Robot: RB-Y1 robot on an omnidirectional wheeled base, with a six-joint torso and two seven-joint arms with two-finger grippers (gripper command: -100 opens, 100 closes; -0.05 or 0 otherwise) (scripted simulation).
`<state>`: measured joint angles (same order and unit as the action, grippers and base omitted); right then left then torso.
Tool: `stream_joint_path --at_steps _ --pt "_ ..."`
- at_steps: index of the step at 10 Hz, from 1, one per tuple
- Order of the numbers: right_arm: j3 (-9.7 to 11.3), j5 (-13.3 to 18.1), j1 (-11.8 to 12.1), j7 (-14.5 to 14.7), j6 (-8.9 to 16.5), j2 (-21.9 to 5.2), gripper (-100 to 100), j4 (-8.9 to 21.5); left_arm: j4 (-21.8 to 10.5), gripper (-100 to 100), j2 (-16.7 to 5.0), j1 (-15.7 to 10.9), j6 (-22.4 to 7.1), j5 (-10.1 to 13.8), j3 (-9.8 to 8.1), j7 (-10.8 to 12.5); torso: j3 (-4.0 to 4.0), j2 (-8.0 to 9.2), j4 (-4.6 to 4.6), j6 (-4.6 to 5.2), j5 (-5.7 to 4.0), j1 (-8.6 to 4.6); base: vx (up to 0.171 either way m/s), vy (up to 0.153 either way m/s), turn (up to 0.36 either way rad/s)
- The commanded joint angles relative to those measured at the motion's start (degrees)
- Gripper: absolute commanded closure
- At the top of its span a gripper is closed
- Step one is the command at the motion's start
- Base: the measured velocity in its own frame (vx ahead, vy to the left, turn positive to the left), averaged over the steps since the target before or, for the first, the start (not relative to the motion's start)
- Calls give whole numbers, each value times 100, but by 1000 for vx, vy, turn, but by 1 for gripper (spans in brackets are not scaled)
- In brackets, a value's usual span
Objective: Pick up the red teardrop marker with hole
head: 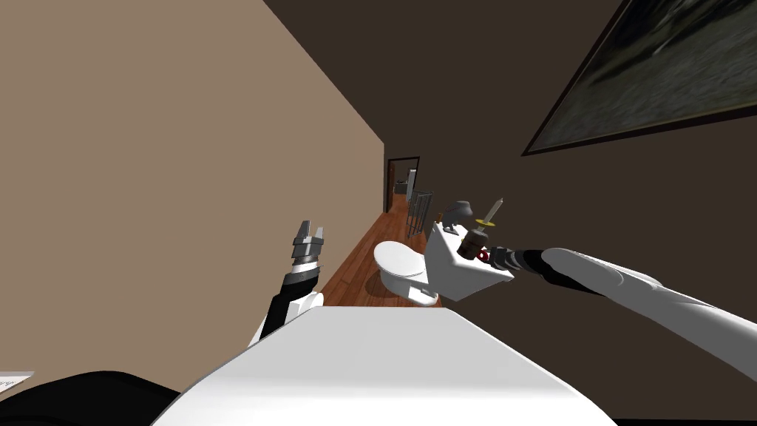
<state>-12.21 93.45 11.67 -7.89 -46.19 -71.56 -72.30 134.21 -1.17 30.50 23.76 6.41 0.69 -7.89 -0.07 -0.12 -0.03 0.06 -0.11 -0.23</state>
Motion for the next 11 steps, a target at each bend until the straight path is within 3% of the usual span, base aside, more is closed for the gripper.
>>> stream_joint_path --at_steps 1,4,5,6,7,8,10,11 --pt "0 0 0 0 0 0 100 0 0 0 0 0 0 0 0 0 0 0 0 0 0 0 0 0 0" --pt "-3 -4 0 -11 1 4 100 4 0 0 0 0 0 0 0 0 -3 -5 -2 -4 3 2 0 0 0" --pt "-3 -5 0 -13 1 5 0 5 0 0 0 0 0 0 0 0 -4 -5 -3 -5 3 3 0 0 0" --pt "86 -292 153 273 90 -163 100 11 0 0 0 0 0 0 0 0 -4 -5 -3 -6 4 4 66 18 -125" --pt "86 -407 153 321 90 -163 100 11 0 0 0 1 0 0 0 0 -11 -19 -6 4 7 9 85 30 -102" --pt "173 -605 320 528 181 -332 100 12 0 0 0 1 0 0 0 0 -17 -29 -7 -8 8 15 105 29 -115" --pt "173 -869 320 642 181 -332 100 12 0 0 0 1 0 0 0 0 -22 -35 -10 -13 10 17 48 17 -36" --pt "259 -1072 487 893 272 -501 100 13 0 0 0 0 0 0 0 0 -15 -24 -7 -16 10 16 62 16 -95"
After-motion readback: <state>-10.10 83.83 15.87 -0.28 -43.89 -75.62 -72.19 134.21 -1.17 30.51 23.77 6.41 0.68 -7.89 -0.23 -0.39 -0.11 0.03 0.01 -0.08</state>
